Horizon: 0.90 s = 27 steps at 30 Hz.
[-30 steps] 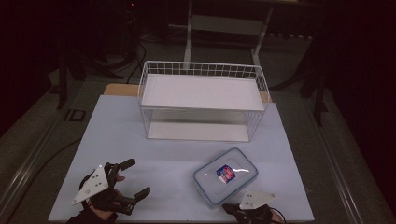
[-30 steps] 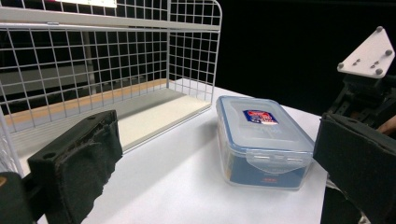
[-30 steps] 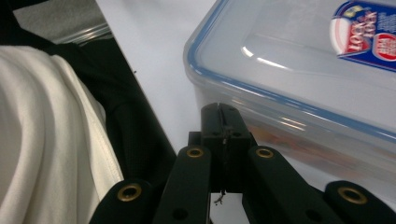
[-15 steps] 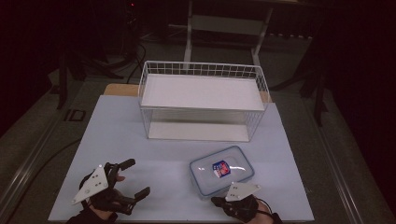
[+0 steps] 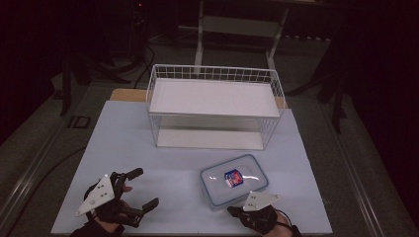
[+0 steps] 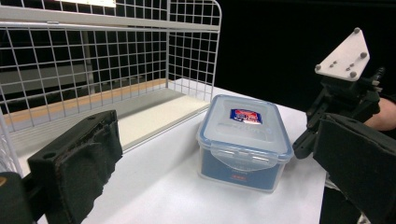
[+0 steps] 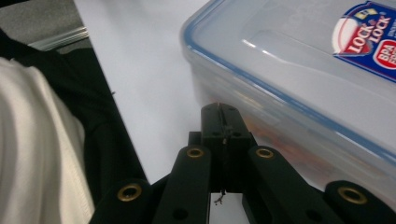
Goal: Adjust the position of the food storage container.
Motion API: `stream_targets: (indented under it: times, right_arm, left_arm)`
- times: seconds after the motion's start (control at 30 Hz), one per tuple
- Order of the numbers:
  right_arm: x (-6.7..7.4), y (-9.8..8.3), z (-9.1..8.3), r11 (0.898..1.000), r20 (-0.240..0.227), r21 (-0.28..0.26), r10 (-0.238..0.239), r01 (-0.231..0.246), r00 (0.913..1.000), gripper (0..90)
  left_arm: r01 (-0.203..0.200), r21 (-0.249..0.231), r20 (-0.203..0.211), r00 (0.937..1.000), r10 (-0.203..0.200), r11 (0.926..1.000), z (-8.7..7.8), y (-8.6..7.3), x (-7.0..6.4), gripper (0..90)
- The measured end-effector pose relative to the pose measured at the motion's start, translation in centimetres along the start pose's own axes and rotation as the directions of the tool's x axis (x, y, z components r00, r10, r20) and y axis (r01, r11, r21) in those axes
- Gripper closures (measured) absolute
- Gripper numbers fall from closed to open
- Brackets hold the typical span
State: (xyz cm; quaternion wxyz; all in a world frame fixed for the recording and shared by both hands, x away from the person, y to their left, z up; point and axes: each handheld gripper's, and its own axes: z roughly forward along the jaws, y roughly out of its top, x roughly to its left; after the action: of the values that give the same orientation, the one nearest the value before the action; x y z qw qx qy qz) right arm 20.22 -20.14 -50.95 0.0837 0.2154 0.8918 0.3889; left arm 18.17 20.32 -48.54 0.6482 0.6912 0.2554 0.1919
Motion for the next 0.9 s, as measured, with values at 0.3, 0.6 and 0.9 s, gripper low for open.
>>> stream_targets:
  times: [0.3, 0.6, 0.9]
  right_arm:
    - [-0.2, 1.8, 2.0, 0.999, -0.014, 0.003, -0.033, 0.033, 0.9994, 90.0]
    - [-0.8, 3.4, 3.6, 0.999, -0.017, -0.010, -0.050, 0.050, 0.9986, 90.0]
    - [-1.6, 4.5, 4.7, 0.999, -0.013, -0.021, -0.045, 0.045, 0.9989, 90.0]
  left_arm:
    - [0.000, 0.001, 0.001, 1.0000, 0.000, 1.0000, 0.0, 0.0, 0.0, 0.9]
    - [0.001, 0.003, 0.002, 1.0000, -0.001, 1.0000, 0.0, 0.0, 0.0, 0.9]
    - [0.001, 0.003, 0.005, 1.0000, -0.001, 1.0000, 0.0, -0.1, 0.0, 0.9]
